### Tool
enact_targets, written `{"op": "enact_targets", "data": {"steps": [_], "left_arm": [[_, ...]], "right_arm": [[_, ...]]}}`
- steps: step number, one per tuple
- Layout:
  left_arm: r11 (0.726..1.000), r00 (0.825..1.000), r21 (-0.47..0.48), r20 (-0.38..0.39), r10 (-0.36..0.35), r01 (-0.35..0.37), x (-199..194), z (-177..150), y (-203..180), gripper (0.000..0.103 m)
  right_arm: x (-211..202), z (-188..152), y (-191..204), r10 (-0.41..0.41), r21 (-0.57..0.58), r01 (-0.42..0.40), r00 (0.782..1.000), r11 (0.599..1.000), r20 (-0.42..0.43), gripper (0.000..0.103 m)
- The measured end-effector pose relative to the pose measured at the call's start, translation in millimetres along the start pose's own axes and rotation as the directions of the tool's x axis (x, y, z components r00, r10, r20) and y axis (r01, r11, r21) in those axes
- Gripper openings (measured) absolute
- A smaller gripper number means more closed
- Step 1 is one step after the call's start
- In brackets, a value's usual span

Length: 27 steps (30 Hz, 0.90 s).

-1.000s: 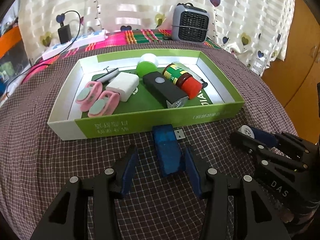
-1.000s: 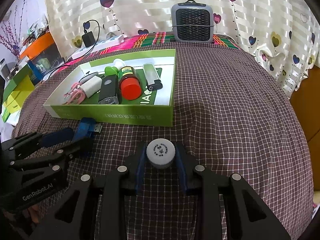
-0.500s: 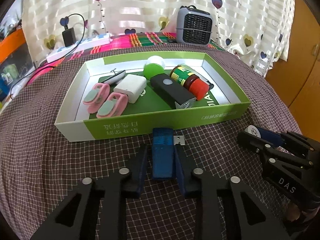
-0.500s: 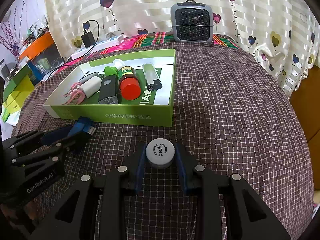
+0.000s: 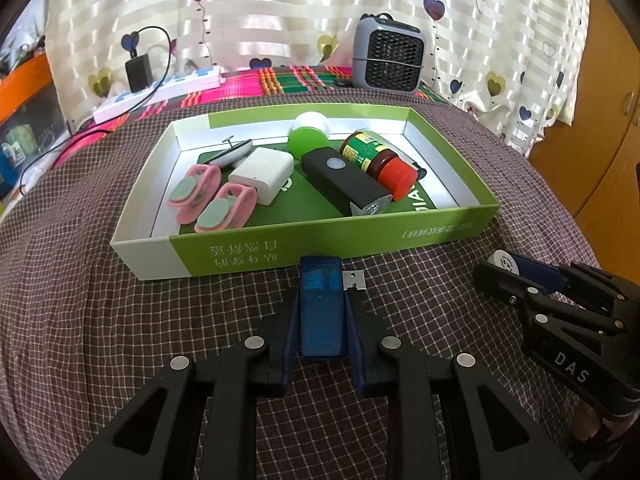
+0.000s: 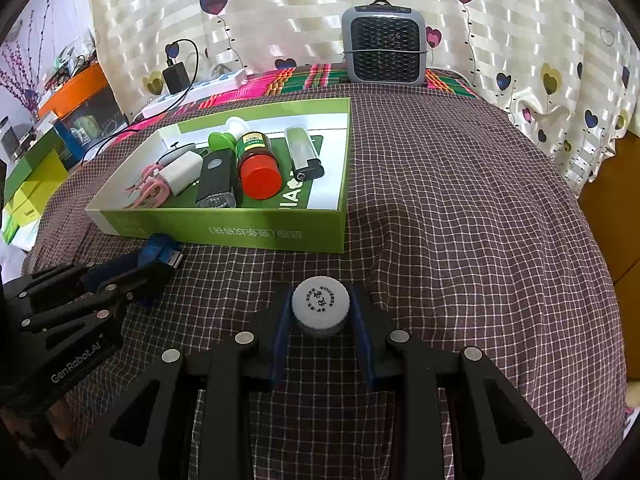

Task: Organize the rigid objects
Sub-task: 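Carry the blue USB stick over the box with the left tool while the right tool carries the white jar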

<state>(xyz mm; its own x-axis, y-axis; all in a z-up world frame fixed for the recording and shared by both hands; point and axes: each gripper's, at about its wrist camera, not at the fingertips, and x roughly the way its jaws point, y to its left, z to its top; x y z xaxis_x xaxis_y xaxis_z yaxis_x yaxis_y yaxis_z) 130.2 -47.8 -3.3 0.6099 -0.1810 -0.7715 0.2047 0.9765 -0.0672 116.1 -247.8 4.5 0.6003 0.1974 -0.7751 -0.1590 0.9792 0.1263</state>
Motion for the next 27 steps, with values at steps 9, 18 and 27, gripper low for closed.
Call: {"op": "enact_targets", "data": {"steps": [9, 18, 27], "left_arm": [[1.000, 1.000, 0.002, 0.002, -0.016, 0.016, -3.4, -2.5, -0.3, 0.021], [1.000, 1.000, 0.006, 0.012, -0.009, 0.009, -9.6, -5.6, 2.6, 0.021], [1.000, 0.998, 0.009, 0.055, -0.006, 0.005, -25.5, -6.1, 9.3, 0.021]], "right_arm": [[-0.6, -0.9, 0.5, -0.007, -0.011, 0.007, 1.000, 1.000, -0.003, 0.030], [-8.4, -2.9, 1.5, -0.007, -0.006, 0.007, 1.000, 1.000, 0.013, 0.030], [-17.2, -1.4, 6.6, -0.003, -0.016, 0.003, 0.999, 1.000, 0.032, 0.029]]}}
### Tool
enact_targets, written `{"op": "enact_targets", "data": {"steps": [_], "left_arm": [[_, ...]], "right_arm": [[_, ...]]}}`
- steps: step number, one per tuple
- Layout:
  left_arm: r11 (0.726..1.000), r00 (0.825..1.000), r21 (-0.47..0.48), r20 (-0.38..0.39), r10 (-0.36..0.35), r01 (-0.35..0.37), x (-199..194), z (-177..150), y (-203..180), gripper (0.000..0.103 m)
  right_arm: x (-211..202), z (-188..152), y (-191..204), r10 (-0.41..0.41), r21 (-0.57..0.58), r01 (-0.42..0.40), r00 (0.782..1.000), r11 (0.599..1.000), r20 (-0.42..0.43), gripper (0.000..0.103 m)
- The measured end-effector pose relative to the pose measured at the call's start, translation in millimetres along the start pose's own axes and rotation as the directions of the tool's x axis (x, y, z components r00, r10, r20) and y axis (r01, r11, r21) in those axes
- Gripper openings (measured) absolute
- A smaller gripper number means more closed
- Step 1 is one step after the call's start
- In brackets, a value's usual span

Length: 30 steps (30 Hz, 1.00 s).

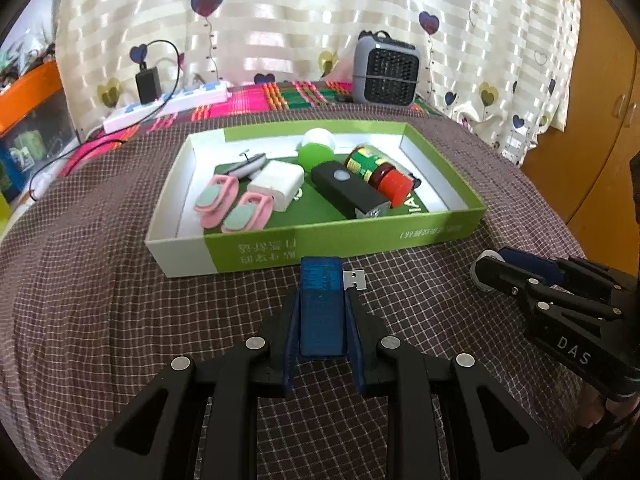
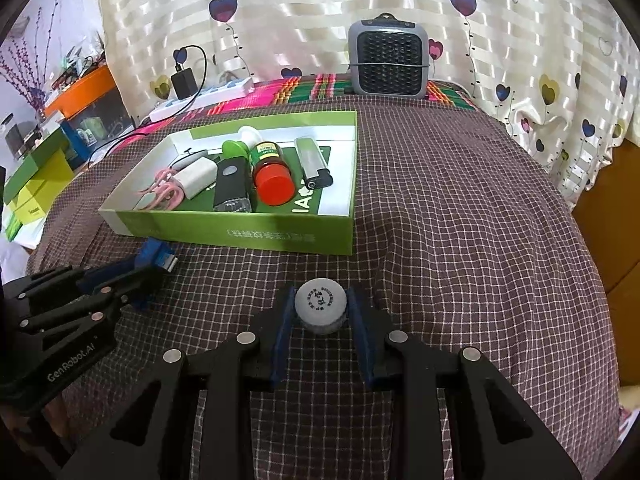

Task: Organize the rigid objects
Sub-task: 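Carry the blue USB stick over the box with the left tool while the right tool carries the white jar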

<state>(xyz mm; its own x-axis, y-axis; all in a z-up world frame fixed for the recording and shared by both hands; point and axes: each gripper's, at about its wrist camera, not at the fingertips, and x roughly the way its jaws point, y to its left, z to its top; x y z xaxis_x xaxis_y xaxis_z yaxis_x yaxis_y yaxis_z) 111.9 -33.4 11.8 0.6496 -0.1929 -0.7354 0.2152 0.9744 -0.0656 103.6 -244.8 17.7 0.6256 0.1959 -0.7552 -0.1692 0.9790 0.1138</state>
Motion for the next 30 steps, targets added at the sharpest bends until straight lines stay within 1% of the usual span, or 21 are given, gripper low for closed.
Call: {"op": "enact_targets", "data": {"steps": [10, 17, 23, 26, 30], "left_arm": [[1.000, 0.999, -0.005, 0.045, -0.016, 0.017, -20.2, 8.6, 7.2, 0.021], [1.000, 0.997, -0.025, 0.078, -0.013, 0.015, -27.3, 24.3, 18.9, 0.021], [0.998, 0.996, -0.042, 0.082, -0.039, 0.043, -20.7, 41.5, 27.3, 0.021], [0.997, 0.996, -0.049, 0.073, -0.058, 0.062, -13.8, 47.3, 28.4, 0.021], [0.997, 0.996, -0.047, 0.058, -0.063, 0.065, -2.0, 52.2, 27.8, 0.021]], "right_arm": [[-12.9, 7.5, 4.3, 0.004, -0.002, -0.003, 0.999, 1.000, 0.039, 0.029], [-18.4, 23.9, 6.0, 0.021, -0.007, -0.021, 0.997, 1.000, 0.069, 0.029], [-14.0, 37.8, 5.6, 0.033, -0.009, -0.032, 0.997, 0.999, 0.074, 0.029], [-8.5, 45.5, 5.4, 0.038, -0.014, -0.037, 0.997, 0.999, 0.068, 0.029], [1.0, 56.5, 4.1, 0.039, -0.016, -0.038, 0.998, 0.999, 0.059, 0.029]]}}
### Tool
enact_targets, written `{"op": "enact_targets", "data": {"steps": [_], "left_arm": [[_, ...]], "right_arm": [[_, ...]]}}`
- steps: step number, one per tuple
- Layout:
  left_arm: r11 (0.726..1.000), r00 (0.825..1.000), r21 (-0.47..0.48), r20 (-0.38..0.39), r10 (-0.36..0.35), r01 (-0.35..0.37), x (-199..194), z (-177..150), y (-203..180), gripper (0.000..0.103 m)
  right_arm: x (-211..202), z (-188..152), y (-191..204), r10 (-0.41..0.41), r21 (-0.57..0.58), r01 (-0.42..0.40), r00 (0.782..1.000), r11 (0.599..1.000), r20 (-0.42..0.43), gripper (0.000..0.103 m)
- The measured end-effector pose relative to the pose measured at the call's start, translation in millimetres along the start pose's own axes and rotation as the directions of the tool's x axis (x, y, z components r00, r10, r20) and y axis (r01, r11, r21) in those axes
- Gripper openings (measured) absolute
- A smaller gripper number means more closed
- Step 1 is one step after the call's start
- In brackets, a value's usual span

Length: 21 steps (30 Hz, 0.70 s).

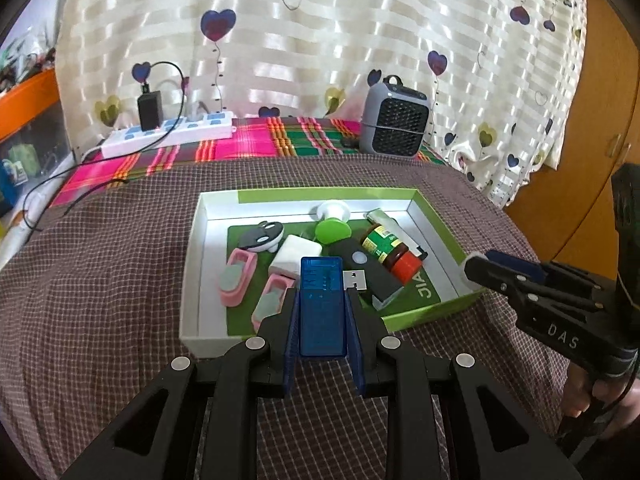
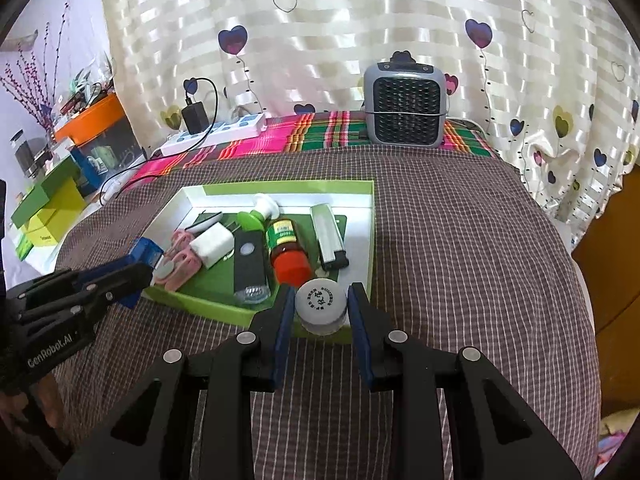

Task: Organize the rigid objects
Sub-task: 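Carry the blue USB stick over the box with the left tool while the right tool carries the white jar, then lower and release the blue USB stick from the left tool while the right tool releases the white jar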

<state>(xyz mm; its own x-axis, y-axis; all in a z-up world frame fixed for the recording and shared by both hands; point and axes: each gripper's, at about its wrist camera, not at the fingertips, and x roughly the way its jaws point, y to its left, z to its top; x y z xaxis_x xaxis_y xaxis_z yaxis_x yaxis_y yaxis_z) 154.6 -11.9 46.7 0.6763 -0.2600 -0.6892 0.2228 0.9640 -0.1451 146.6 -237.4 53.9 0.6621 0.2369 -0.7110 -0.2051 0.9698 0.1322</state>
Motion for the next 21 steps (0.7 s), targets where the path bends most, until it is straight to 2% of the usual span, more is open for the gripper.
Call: {"op": "enact_targets", "data": {"steps": [12, 21], "left_arm": [[1.000, 0.998, 0.006, -0.057, -0.009, 0.009, 31.8, 3.1, 0.1, 0.021], [1.000, 0.998, 0.013, -0.068, -0.004, 0.005, 41.9, 4.3, 1.6, 0.021]], "right_arm": [[27.0, 12.2, 3.4, -0.025, -0.043, 0.023, 0.999, 0.999, -0.047, 0.029], [43.9, 9.2, 8.5, -0.039, -0.081, 0.032, 0.996, 0.996, -0.086, 0.029]]}}
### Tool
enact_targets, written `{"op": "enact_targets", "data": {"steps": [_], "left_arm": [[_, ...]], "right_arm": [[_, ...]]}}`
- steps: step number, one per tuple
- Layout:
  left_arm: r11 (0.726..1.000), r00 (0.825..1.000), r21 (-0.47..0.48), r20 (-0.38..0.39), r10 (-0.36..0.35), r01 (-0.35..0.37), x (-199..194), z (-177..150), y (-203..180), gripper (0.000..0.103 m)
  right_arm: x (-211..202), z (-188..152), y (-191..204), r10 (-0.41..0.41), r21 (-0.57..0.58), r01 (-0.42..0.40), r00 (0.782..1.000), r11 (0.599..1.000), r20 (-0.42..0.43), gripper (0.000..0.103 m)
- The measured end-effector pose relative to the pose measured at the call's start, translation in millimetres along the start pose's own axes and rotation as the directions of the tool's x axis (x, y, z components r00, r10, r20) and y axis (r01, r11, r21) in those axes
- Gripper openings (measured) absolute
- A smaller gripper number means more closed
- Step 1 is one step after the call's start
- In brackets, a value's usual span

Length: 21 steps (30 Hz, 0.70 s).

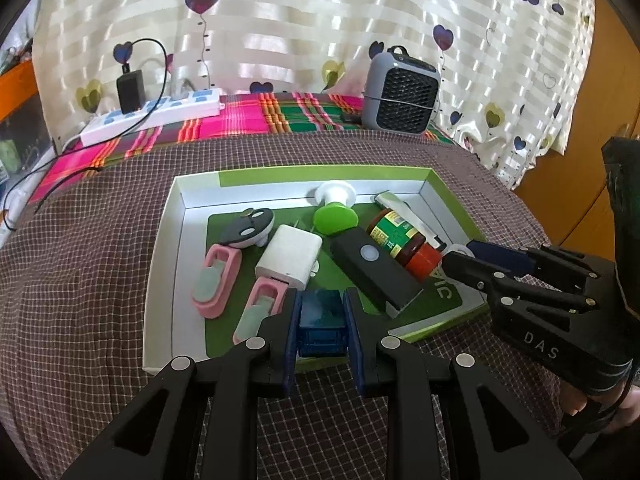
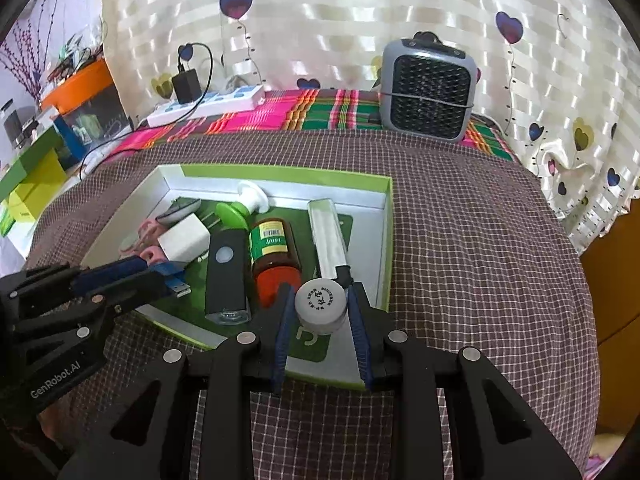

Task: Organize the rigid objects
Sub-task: 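Lower and release the blue USB stick from the left tool while the right tool releases the white jar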

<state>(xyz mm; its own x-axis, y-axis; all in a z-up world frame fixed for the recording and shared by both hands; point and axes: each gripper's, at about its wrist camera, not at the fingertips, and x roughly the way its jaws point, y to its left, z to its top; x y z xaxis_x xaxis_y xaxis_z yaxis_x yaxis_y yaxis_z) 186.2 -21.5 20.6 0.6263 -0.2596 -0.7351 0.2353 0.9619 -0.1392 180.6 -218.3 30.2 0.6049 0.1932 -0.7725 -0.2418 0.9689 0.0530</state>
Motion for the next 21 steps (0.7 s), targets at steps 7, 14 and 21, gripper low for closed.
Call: {"op": "enact_targets", "data": {"steps": [7, 14, 21], "left_arm": [[1.000, 1.000, 0.011, -0.013, -0.006, 0.006, 6.7, 1.9, -1.5, 0.021], [1.000, 1.000, 0.002, -0.025, -0.007, 0.007, 10.8, 2.2, 0.6, 0.021], [1.000, 1.000, 0.004, -0.023, -0.001, 0.001, 9.0, 2.1, -0.2, 0.021]], "right_arm": [[8.7, 1.1, 2.5, -0.005, -0.023, 0.005, 1.000, 1.000, -0.022, 0.029], [14.0, 2.0, 3.5, -0.002, -0.029, 0.001, 1.000, 1.000, -0.031, 0.029], [14.1, 1.3, 5.1, -0.003, -0.028, 0.002, 1.000, 1.000, -0.031, 0.029]]}}
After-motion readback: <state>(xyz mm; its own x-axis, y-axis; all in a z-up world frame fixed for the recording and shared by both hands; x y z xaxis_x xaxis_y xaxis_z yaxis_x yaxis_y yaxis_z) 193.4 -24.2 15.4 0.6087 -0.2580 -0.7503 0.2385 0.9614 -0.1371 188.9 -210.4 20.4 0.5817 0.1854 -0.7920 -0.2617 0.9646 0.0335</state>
